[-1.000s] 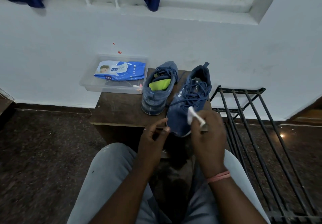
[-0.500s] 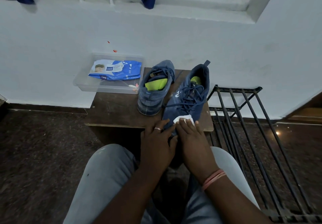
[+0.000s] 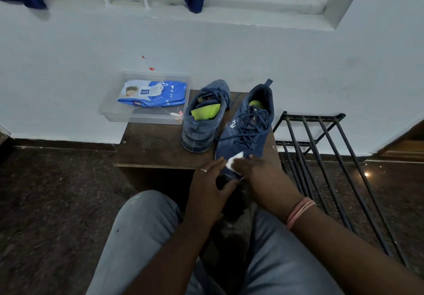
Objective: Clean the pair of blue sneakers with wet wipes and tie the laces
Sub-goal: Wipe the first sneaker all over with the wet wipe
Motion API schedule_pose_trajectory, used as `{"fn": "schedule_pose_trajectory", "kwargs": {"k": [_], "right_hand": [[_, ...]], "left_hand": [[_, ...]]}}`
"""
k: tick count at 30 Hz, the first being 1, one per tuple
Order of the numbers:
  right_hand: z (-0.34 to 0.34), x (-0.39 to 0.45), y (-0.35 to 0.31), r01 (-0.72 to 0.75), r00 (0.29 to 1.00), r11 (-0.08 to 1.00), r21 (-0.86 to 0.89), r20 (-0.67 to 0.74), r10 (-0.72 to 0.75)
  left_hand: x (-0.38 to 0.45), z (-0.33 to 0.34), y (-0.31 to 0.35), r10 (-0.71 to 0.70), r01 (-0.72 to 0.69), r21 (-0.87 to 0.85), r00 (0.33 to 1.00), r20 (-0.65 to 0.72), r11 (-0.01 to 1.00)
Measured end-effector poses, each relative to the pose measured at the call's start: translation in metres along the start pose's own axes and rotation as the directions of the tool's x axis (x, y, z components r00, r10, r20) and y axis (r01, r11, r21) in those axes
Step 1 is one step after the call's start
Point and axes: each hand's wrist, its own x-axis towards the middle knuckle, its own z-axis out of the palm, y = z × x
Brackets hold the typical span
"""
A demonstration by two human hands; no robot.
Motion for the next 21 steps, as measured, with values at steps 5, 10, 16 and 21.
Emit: {"fn": "schedule_pose_trajectory", "kwargs": {"k": [5, 10, 16, 21], "right_hand": [[0.016, -0.006, -0.020, -0.018, 1.000, 1.000, 0.003, -0.023, 0.018], [0.010, 0.000, 0.017, 0.008, 0.984, 0.959, -0.284, -0.168, -0.058], [0.037, -0.007, -0.003, 0.021, 0.966, 0.999, 0.030, -0.257, -0.013], [0.017, -0.009, 0.028, 0.073, 0.960, 0.952, -0.297, -0.237, -0.148]], "left_hand": [[0.000, 0.002, -0.007, 0.002, -0.003, -0.026, 1.000, -0.025, 1.000], [0.000, 0.003, -0.004, 0.022, -0.023, -0.017, 0.999, -0.048, 1.000], [0.002, 0.002, -0.008, 0.007, -0.009, -0.041, 0.999, -0.033, 0.999], [0.003, 0.004, -0.006, 0.026, -0.028, -0.042, 0.999, -0.041, 0.999]]}}
